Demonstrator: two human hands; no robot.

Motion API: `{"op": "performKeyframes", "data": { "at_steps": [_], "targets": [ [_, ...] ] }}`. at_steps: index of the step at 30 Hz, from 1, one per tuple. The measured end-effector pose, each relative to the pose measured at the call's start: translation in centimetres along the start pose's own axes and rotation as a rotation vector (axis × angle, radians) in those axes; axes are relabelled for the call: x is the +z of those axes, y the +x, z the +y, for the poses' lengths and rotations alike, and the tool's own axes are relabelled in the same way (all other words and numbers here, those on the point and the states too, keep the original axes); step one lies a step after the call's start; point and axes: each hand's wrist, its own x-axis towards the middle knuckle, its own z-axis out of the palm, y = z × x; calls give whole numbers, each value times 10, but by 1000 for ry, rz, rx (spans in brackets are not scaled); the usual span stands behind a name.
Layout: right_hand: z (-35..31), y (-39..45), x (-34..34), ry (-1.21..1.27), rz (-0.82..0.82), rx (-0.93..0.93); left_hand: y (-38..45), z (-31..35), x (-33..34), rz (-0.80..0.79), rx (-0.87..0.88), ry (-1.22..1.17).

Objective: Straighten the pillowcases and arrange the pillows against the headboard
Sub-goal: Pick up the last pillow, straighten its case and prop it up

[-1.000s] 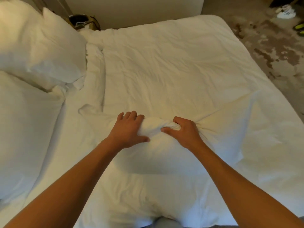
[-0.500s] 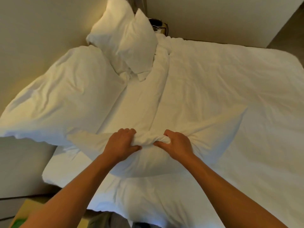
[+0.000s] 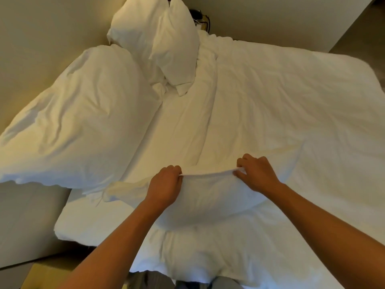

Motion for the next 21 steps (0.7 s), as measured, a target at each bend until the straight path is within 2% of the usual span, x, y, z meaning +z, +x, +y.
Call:
{"op": "performKeyframes", "data": {
  "at_steps": [5,8,11,15,18,21],
  "targets": [
    [17,20,-3,178,75,-35,15,1,-9,35,-3,102],
    [25,33,5,295,54,-71,20,4,-11,30,-36,179],
    [38,46,15,344,40,-129,21,9,-9,7,-101,134],
    [61,55,26,350,3,-158,23,15,-6,-35,-183,5],
    [73,61,27,246,52,-211,28,16,-7,-52,-215,-23],
    [79,68,23,266,47,-203,29,12,-8,-72,-222,-30]
  ]
}}
